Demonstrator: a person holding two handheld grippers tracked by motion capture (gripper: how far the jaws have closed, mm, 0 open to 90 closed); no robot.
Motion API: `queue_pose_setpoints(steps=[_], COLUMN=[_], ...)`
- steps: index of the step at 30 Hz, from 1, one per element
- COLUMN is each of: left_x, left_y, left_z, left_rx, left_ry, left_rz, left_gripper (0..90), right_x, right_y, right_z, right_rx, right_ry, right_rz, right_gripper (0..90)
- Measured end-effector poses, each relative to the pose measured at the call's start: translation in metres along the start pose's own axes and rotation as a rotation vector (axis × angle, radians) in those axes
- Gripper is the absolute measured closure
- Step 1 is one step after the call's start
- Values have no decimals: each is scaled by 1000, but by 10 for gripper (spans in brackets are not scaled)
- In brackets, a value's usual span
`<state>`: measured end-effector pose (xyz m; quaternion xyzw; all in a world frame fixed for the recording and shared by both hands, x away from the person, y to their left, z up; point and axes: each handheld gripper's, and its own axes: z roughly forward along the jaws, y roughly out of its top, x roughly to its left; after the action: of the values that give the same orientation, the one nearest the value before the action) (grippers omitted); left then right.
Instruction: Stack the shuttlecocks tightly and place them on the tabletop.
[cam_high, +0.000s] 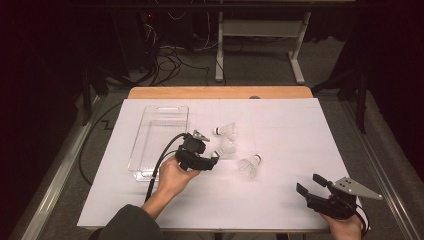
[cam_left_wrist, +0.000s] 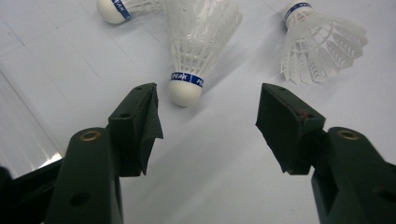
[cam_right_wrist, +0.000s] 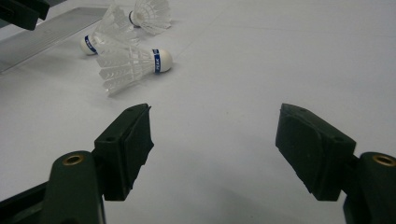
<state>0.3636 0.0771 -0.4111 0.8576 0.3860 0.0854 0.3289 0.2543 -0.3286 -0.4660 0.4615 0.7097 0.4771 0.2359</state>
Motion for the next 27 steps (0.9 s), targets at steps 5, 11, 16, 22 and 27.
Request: queue_pose_setpoints(steps=[5,11,16,22,27], left_x=[-1,-1,-2,-5,-6], left_y=[-2,-5,-9,-12,-16], left_z=[-2,-2,-3,-4,-2], left_rx=[-4,1,5,-1,10], left_ry=[0,9,9,-1,-13], left_rz=[4,12,15,20,20], left_gripper=[399,394,394,393,392], right_x=[0,0,0,0,0], right_y=[0,0,0,0,0], right_z=[0,0,0,0,0], right_rx=[-1,-1,-1,-1,-2], right_ry=[-1,-1,-2,-2,-2], right_rz=[3,0,0,0,1], right_gripper=[275,275,275,276,276])
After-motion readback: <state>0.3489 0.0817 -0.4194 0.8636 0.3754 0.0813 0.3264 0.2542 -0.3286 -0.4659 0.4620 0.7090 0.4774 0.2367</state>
